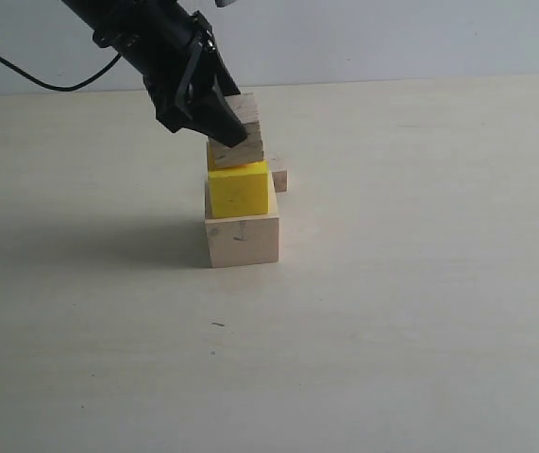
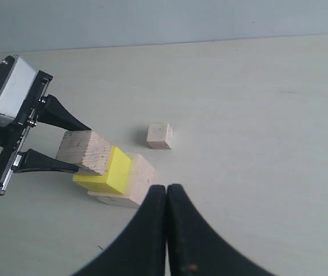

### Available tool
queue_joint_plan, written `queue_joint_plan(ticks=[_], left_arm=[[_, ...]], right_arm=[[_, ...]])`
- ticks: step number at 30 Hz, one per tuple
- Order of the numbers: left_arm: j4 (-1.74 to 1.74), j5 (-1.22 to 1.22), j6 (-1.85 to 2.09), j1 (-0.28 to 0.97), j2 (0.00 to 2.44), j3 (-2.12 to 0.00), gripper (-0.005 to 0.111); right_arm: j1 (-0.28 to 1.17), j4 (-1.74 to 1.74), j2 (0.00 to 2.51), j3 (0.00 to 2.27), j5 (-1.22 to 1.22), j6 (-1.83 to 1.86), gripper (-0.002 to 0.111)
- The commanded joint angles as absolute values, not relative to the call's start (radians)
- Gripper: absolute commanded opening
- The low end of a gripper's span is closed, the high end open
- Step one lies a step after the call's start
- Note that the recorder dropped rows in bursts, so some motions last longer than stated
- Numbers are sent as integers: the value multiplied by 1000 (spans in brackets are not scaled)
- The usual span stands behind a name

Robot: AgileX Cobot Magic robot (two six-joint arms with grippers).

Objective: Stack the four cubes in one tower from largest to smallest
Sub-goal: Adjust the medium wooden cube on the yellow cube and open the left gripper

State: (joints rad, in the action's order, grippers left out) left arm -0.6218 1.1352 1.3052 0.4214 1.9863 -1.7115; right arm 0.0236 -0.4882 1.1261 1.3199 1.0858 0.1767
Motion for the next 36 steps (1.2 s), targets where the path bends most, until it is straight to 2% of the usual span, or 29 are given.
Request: queue_joint_plan(ticks=[1, 7, 12, 18, 26, 36], left_arm=[[-630, 1137, 1300, 424, 1985, -1709, 0], [-630, 1139, 1300, 424, 1985, -1709, 3], [-630, 1139, 1300, 424, 1985, -1709, 34], [-630, 1131, 1300, 424, 1985, -1709, 54], [-630, 1129, 1300, 424, 1985, -1709, 62], [-630, 1135, 1300, 424, 1980, -1709, 63]], right_arm=[[24, -496, 1122, 1313, 1084, 183, 0], [24, -496, 1122, 1313, 1084, 183, 0], [24, -496, 1122, 1313, 1084, 183, 0], [24, -496, 1122, 1313, 1082, 183, 0], [24, -494, 1122, 1313, 1082, 183, 0], [24, -494, 1122, 1313, 1082, 183, 0]])
